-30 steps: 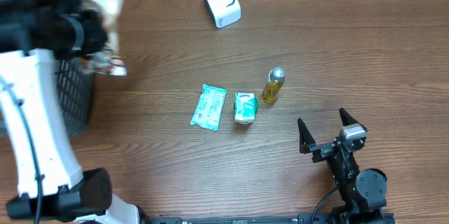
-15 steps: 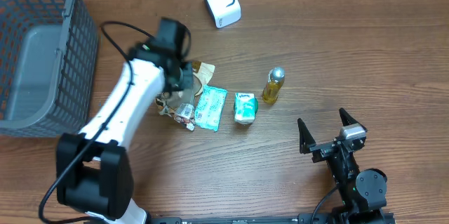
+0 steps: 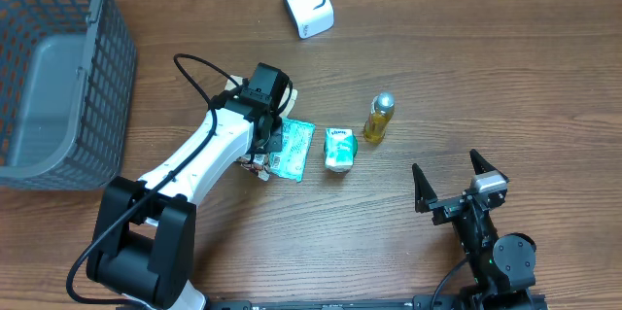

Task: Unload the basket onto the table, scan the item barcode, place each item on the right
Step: 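Carry the PanTree bag out and lower it beside the wipes pack, then open the left gripper and lift it off the PanTree bag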

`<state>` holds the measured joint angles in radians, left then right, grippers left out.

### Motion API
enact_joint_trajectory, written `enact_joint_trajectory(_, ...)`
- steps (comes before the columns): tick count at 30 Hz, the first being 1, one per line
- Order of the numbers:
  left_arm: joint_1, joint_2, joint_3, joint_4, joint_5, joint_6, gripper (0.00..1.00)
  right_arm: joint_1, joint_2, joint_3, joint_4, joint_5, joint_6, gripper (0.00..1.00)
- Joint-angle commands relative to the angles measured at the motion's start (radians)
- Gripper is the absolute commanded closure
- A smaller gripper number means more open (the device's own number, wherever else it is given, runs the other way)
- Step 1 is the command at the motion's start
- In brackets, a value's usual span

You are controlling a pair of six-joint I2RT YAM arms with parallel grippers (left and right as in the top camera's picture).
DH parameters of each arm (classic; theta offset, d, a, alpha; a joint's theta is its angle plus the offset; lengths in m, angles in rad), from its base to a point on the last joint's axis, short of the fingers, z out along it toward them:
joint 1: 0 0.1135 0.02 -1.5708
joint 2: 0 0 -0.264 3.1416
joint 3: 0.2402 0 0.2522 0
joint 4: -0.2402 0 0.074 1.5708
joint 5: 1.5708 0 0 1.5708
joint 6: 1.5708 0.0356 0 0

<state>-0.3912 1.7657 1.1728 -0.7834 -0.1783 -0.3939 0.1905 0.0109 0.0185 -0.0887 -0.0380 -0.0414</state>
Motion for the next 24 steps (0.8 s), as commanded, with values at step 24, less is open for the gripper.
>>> enact_joint_trajectory(24,0.033,0.143,0.021,-0.047,-0.029,-0.022,0.96,-0.003,-0.008,-0.010,0.007,-0.001,-0.005,0.00)
